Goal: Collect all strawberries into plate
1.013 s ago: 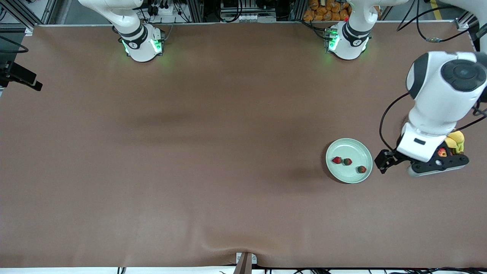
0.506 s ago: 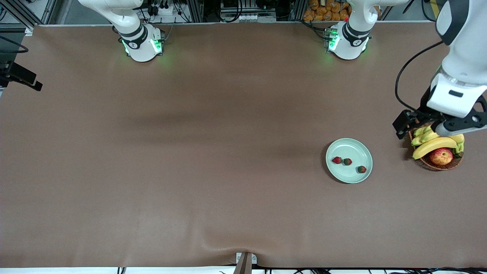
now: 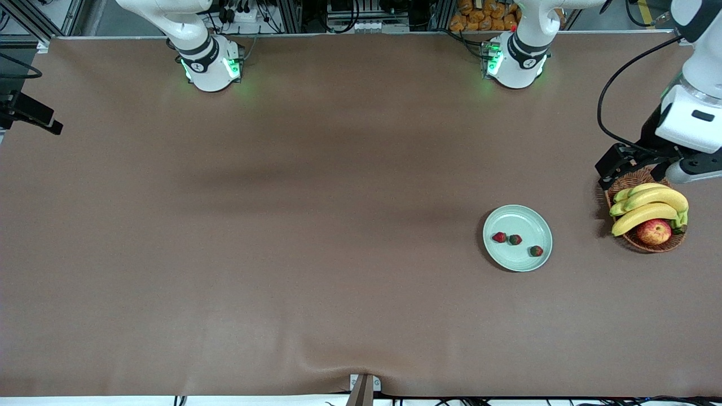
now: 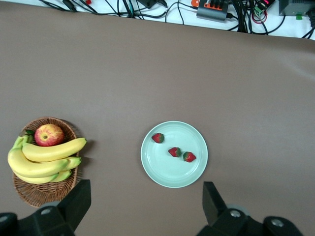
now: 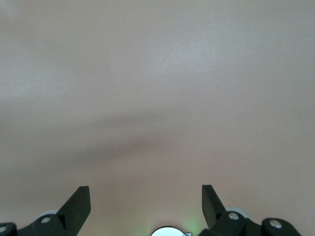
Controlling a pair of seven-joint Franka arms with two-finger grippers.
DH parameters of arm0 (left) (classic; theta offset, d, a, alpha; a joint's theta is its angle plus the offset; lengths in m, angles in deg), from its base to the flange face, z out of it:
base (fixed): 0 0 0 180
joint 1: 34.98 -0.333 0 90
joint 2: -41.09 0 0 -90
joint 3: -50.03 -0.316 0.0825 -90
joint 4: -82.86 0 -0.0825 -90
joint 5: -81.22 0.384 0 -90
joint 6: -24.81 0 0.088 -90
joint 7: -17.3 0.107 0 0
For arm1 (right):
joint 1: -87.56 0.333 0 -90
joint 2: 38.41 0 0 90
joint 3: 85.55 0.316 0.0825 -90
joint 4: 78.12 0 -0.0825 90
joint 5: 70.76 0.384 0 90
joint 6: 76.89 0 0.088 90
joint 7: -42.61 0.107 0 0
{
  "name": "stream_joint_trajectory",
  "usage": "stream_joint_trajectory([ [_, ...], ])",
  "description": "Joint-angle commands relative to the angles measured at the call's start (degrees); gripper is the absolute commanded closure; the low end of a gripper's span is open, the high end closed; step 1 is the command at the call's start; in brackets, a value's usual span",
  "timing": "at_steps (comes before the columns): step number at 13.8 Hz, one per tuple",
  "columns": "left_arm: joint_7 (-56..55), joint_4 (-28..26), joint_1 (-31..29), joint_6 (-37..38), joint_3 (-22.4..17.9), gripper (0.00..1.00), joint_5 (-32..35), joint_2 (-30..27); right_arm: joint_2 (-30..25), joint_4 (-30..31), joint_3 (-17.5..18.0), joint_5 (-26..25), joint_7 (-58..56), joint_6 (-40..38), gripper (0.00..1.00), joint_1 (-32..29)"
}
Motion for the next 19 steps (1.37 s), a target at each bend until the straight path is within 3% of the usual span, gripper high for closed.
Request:
stream_joint_trajectory([
  [1, 2.4, -0.6, 0.6, 0.8, -1.0, 0.00, -1.7, -1.0, 0.3, -1.2, 0.4, -0.6, 1.0, -0.7, 0.00, -0.1],
  [9, 2.6, 1.6, 0.6, 1.2, -1.0, 0.00, -2.0, -1.2, 0.4, -1.1, 0.4, -0.6, 1.0, -0.7, 0.00, -0.1],
  [11, 8.1, 2.1, 0.6, 1.2, -1.1, 0.00, -2.0, -0.7, 0.4, -1.2, 0.4, -0.6, 1.0, -0.7, 0.00, -0.1],
  [15, 9.1, 2.1, 0.7, 1.6, -1.1, 0.00, -2.1, -0.8, 0.4, -1.1, 0.4, -0.5, 1.0, -0.7, 0.00, -0.1],
  [19, 8.7, 4.1, 0.9, 6.6, -1.0, 0.00, -1.9, -0.3, 0.4, -1.2, 0.4, -0.6, 1.0, -0.7, 0.00, -0.1],
])
